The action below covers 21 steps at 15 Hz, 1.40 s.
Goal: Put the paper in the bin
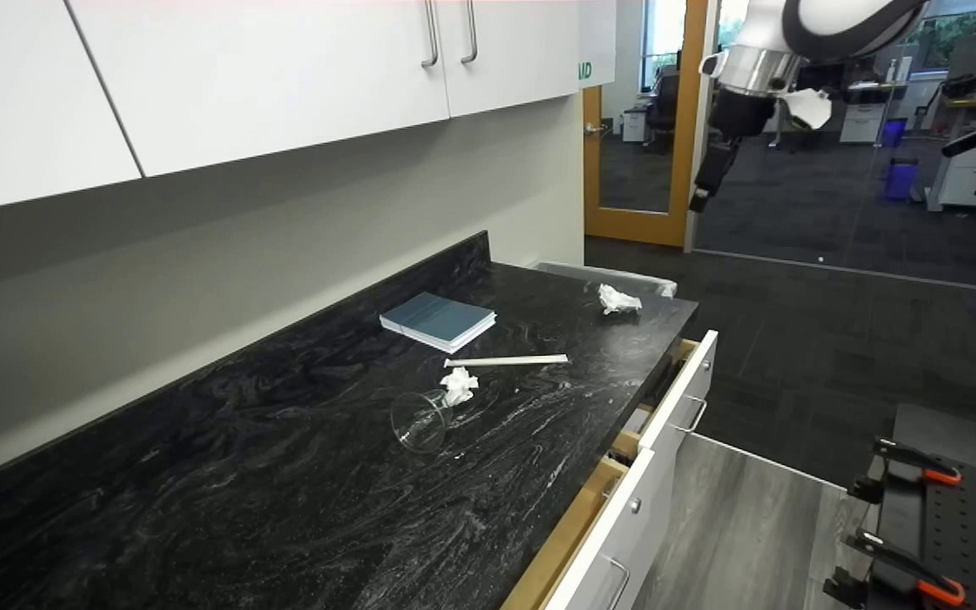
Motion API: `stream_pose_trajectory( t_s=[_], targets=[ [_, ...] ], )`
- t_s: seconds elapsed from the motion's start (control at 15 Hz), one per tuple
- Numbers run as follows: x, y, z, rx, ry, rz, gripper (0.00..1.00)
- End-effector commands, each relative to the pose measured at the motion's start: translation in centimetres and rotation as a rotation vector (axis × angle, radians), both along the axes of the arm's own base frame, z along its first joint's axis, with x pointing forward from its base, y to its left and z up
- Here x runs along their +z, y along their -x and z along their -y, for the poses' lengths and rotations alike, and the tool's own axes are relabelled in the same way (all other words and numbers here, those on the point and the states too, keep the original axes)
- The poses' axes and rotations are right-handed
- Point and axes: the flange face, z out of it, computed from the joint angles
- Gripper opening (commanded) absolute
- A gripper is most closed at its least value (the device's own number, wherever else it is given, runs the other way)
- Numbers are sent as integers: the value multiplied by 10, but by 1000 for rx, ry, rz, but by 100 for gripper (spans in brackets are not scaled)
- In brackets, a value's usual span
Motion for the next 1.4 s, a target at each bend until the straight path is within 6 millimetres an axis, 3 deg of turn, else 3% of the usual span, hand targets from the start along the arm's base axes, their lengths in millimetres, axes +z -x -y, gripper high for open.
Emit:
stream_pose_trajectory(
  t_s=[0.0,0.27,0.6,0.67,0.8,1.07,1.33],
  targets=[
    [-49,-72,18,-90,22,32,100],
    [-102,-128,43,-205,43,42,100],
    [-167,-179,72,-321,71,-24,100],
    [-152,-155,63,-276,56,-16,100],
    [-173,-169,70,-299,63,-32,100],
    [-174,-178,72,-310,72,-2,100],
    [-203,-188,64,-285,72,-21,100]
  ],
)
